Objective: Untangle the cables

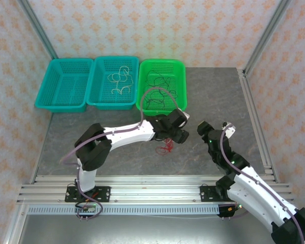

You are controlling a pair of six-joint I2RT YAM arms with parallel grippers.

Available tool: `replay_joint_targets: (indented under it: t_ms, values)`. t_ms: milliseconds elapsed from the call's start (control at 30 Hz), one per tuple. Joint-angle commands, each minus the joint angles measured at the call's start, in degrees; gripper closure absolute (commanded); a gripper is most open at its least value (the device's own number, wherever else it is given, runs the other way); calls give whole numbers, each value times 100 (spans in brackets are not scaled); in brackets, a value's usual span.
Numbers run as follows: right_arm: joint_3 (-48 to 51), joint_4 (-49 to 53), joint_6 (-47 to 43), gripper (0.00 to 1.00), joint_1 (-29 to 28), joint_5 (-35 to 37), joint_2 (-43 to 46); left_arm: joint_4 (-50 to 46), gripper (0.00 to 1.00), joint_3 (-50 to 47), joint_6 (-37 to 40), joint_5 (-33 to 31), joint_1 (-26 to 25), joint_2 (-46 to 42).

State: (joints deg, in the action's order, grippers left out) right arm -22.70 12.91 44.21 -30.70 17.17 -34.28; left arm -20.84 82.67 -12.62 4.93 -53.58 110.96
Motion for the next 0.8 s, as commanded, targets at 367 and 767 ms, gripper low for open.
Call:
replay_joint_targets:
  t_ms: [367, 767]
  values:
    - [540, -2200, -2192, 22, 29, -2220, -515, 491, 100, -487, -877, 237, 382, -1622]
    - [-47, -4161, -3640, 21, -359, -3794, -3280, 651, 100, -458, -1550, 1147, 633, -2352]
